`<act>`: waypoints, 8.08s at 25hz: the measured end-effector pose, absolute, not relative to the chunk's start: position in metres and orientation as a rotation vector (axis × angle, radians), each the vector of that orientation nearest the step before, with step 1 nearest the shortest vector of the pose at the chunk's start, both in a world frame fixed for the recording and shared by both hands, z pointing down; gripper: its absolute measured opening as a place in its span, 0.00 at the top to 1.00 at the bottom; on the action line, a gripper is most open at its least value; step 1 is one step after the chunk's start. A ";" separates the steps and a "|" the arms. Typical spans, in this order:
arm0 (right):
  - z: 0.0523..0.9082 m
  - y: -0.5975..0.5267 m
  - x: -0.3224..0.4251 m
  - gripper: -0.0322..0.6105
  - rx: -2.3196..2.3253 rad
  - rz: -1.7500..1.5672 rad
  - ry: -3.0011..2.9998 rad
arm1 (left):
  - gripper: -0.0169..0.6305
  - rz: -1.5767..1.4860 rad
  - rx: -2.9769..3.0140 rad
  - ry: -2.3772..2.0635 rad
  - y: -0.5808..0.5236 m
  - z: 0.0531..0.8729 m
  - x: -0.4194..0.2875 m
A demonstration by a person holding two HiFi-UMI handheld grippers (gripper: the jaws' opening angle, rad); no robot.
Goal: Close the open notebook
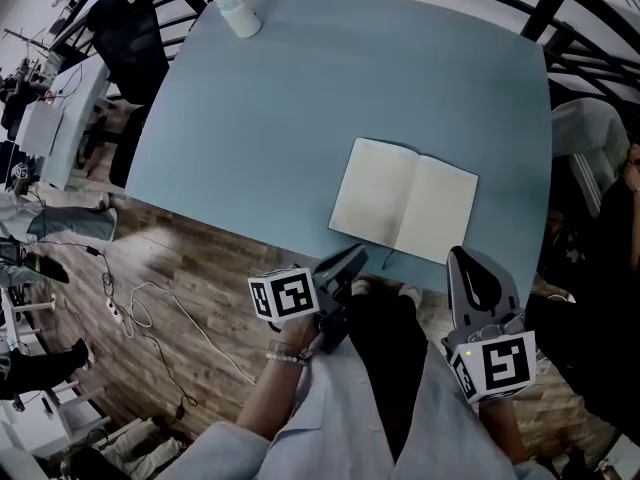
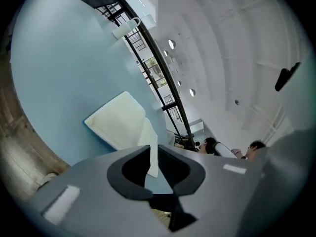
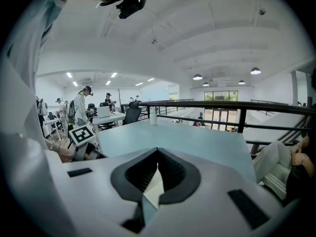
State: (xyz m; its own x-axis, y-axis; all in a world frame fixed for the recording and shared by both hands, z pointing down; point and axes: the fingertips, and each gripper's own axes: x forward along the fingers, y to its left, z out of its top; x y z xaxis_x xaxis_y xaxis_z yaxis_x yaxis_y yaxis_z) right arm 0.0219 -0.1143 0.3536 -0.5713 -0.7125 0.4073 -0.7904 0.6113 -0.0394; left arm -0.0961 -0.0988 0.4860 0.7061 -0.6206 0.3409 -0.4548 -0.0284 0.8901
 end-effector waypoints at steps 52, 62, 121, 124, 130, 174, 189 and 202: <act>0.362 -0.115 0.043 0.95 1.205 0.344 -2.411 | 0.92 -0.275 1.352 -1.029 -0.116 0.565 -0.111; 0.368 -0.112 0.039 0.95 1.184 0.344 -2.430 | 0.94 -0.235 1.455 -1.048 -0.116 0.552 -0.105; 0.402 -0.100 0.040 0.95 1.056 0.404 -2.404 | 0.95 0.505 2.129 -0.863 -0.096 0.513 -0.015; 0.408 -0.100 0.038 0.95 1.042 0.414 -2.397 | 0.95 0.562 2.160 -0.844 -0.095 0.517 -0.011; 0.416 -0.102 0.030 0.94 1.010 0.489 -2.408 | 0.95 0.649 2.210 -0.817 -0.092 0.520 0.000; 0.462 -0.094 0.022 0.91 0.968 1.014 -2.339 | 0.95 0.959 2.351 -0.733 -0.077 0.539 0.024; 0.472 -0.090 0.046 0.93 1.068 0.995 -2.266 | 0.95 0.741 2.310 -0.748 -0.083 0.512 -0.001; 0.506 -0.085 0.072 0.93 1.163 1.010 -2.144 | 0.95 0.594 2.354 -0.835 -0.098 0.481 -0.016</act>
